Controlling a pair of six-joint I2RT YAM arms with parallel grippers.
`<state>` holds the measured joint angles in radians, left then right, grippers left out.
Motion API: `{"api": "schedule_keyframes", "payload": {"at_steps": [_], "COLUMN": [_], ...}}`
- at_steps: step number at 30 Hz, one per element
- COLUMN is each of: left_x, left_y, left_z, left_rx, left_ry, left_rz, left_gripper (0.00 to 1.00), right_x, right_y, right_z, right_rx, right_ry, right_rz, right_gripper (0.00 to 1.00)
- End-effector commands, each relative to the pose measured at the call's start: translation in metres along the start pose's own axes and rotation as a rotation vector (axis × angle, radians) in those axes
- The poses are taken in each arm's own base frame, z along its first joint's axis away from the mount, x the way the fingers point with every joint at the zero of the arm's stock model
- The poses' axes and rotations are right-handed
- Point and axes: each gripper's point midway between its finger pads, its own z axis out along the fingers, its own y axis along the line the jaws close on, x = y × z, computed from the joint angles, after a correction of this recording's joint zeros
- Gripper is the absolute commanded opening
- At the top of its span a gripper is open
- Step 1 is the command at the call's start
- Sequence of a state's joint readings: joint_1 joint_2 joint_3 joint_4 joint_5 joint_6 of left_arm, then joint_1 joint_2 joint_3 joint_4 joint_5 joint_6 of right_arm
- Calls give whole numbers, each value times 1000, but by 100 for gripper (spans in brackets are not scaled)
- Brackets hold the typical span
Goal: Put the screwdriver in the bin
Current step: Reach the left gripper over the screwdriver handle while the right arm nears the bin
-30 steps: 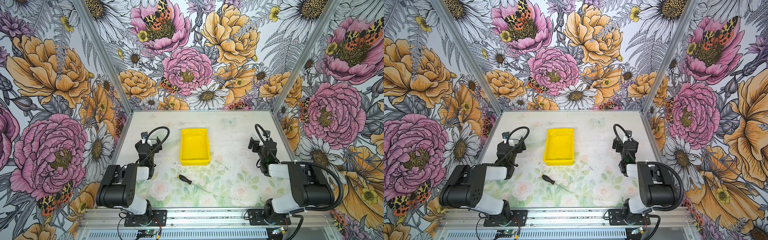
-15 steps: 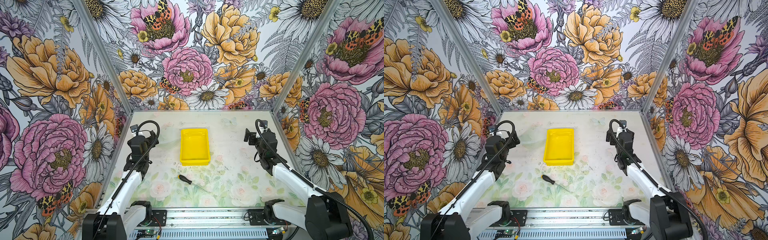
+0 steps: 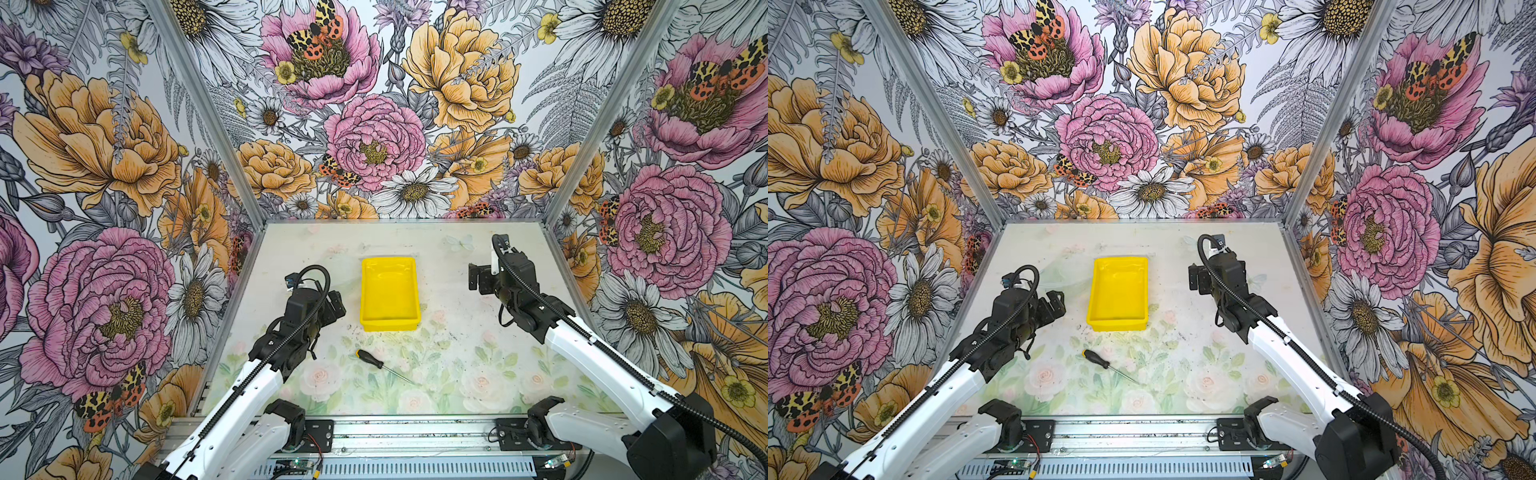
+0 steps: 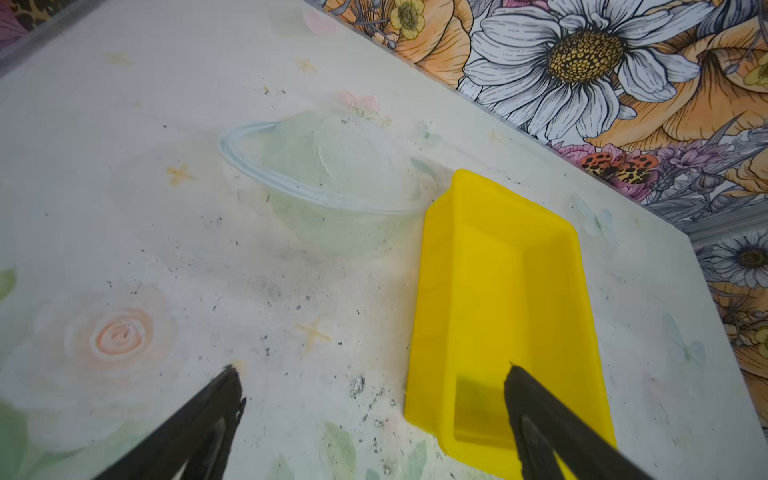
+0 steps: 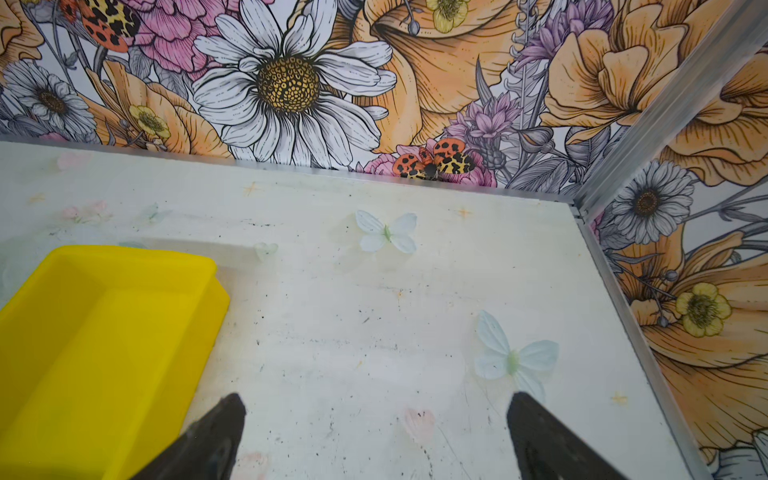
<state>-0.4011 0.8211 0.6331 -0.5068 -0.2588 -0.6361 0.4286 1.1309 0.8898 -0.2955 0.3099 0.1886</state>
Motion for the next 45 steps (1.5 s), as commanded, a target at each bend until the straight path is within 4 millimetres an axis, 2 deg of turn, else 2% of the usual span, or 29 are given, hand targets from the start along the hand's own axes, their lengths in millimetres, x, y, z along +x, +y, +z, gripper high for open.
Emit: {"api": "schedule_keyframes", "payload": {"at_steps": [1,6,12,18,24,27,31,36,39,45], "left_x": [17,45,72,99,119,127,138,155,161,178], "left_y": [6,-2,-10,-16,-14,-14,-17,-28,-33,-43], "left_z": [-12,-21,-26,-20,-18,-14,-7,-5,0,14], "left_rx": [-65,-74,-86,-122,-162,-191,-223,-235,-252,-260], "left_ry": [68,140,208,279,286,307,355,420,444,492], "left_rz": [-54,-82,-142,-149,-207,-206,-143,-109,-66,-58], "left_gripper": [99,99,99,99,98,98,97,97,97,96], "right_x": [-2,4,5,4,16,16,25,29,31,43], "right_y": [16,36,60,72,78,91,114,131,132,121], "right_z": [-1,5,2,-12,-21,-32,-46,-47,-50,-50], "right_rx": [-73,-157,-239,-310,-364,-439,-543,-626,-639,-604], "right_ry": [30,95,101,75,85,72,52,61,67,96], "right_rz": [-13,-94,-134,-177,-161,-175,-293,-284,-265,-212], "right_gripper": [100,99,100,100,99,99,99,99,100,100]}}
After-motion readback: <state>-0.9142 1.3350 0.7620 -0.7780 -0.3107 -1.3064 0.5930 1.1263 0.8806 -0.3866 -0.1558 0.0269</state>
